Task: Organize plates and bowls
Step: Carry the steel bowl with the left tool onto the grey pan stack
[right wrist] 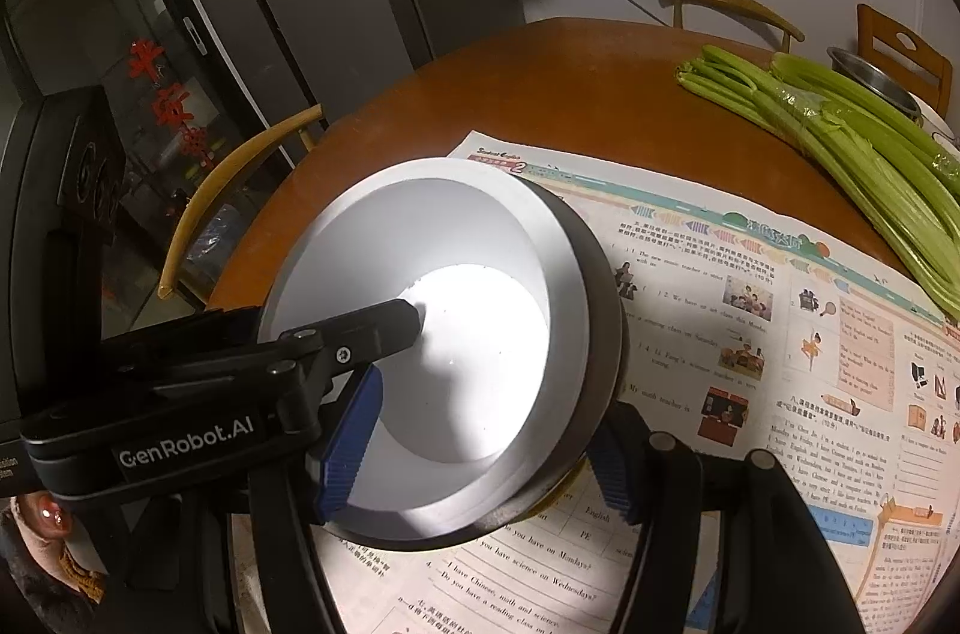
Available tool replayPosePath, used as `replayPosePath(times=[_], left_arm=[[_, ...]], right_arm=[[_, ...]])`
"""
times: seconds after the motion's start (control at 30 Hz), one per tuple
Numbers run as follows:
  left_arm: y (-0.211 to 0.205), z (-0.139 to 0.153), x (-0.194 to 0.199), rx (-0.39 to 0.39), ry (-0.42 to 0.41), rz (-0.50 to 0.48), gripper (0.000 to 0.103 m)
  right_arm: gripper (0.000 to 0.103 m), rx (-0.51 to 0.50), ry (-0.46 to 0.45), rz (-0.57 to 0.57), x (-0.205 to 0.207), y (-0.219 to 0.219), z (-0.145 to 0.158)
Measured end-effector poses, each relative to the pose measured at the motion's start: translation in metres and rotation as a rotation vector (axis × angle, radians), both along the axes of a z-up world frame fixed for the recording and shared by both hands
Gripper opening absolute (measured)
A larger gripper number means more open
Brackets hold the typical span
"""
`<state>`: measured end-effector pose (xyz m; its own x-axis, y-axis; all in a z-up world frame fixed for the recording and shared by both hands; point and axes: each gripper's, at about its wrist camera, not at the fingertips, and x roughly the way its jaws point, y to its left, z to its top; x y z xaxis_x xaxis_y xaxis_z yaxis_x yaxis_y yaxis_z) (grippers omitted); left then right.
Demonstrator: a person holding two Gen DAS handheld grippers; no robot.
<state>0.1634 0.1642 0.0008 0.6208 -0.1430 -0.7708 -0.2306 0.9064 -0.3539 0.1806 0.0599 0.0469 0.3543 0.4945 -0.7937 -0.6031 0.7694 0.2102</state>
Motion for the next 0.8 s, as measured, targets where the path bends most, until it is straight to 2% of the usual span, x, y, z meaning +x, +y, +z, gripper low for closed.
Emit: replayPosePath(times=[0.53, 0.67, 0.8], left_arm=[[0.003, 0.004, -0.007, -0.016, -0.031, -0.004, 0.056], [0.005, 0.016, -0.016, 0.062, -0.055, 0.039, 0.057], [0.004, 0.026, -0.026, 0.105, -0.072, 0.059, 0.057]], right_arm=[[0.065, -0.004, -0.040, -0.033, -0.001, -0.002, 0.003], [0.064, -0.003, -0.060, -0.048, -0.003, -0.006, 0.008], [0.065, 0.021, -0.062, -0.064, -0.002, -0.013, 0.013]])
